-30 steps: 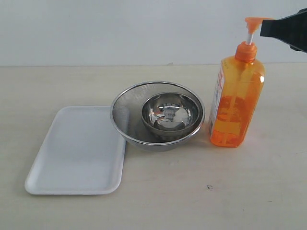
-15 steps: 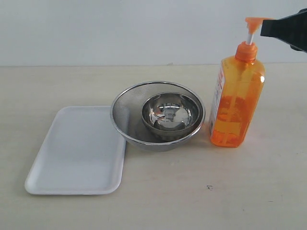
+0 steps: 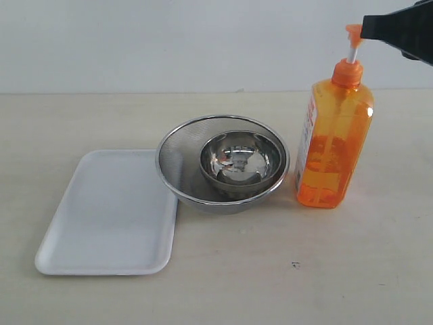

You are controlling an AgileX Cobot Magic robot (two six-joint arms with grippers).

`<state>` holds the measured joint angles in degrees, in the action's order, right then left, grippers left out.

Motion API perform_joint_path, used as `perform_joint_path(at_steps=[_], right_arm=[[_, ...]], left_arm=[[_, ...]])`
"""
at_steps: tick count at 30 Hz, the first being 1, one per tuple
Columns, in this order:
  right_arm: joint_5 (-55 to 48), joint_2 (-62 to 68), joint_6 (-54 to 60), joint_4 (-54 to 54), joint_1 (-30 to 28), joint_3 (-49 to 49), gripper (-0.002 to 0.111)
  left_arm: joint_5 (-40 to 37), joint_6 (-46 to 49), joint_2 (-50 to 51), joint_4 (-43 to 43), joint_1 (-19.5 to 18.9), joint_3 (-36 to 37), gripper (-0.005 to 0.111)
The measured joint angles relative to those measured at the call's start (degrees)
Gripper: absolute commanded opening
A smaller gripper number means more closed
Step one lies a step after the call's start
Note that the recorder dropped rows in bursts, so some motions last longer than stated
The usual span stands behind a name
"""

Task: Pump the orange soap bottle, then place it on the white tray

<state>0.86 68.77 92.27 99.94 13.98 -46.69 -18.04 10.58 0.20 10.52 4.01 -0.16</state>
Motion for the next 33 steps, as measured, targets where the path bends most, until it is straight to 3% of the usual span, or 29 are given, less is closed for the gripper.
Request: perform_joint_path(at_steps=[33], right_arm=[[0.82,6.6,2.79,0.0,0.0,-4.67,0.0]], left_arm=[[0.0,0.0,0.0,0.0,0.0,0.0,0.005]])
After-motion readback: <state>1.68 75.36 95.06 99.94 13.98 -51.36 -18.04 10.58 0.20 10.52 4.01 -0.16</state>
